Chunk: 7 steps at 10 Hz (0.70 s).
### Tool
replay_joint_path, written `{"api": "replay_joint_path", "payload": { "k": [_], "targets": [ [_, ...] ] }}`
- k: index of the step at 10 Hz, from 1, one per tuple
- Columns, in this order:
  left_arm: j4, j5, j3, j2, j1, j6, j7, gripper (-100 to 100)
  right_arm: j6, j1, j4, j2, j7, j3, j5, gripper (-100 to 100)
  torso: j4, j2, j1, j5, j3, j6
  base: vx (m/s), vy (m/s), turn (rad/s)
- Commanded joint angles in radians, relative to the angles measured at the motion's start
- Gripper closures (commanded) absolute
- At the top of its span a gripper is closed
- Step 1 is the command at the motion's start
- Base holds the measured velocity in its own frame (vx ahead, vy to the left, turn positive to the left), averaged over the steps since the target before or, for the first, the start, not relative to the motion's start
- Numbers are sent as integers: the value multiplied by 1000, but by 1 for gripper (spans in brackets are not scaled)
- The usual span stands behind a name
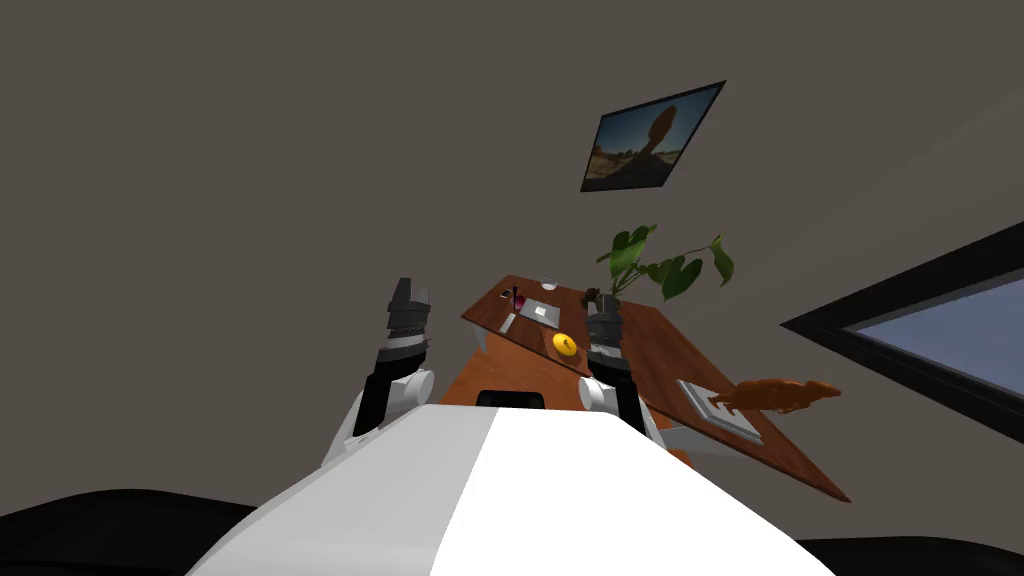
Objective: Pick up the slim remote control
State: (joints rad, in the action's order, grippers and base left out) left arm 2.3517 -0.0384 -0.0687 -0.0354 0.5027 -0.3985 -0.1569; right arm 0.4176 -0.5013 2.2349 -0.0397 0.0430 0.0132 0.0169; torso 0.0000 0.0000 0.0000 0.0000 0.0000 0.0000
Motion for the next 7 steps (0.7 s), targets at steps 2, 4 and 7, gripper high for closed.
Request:
{"api": "replay_joint_path", "payload": {
  "k": [2, 4, 7],
  "targets": [
    [0, 0, 0, 0, 0, 0, 0, 0, -14, 6, 3, 63, 6, -17, 34, -100, 0, 0, 0, 0, 0, 0, -4, 3, 132],
    [0, 0, 0, 0, 0, 0, 0, 0, -33, 15, 8, 119, 14, -40, 83, -100, 0, 0, 0, 0, 0, 0, -9, -1, 200],
    [0, 0, 0, 0, 0, 0, 0, 0, -69, 32, 12, 200, 29, -82, 175, -100, 0, 1, 0, 0, 0, 0, -14, -5, 284]
  ]
}}
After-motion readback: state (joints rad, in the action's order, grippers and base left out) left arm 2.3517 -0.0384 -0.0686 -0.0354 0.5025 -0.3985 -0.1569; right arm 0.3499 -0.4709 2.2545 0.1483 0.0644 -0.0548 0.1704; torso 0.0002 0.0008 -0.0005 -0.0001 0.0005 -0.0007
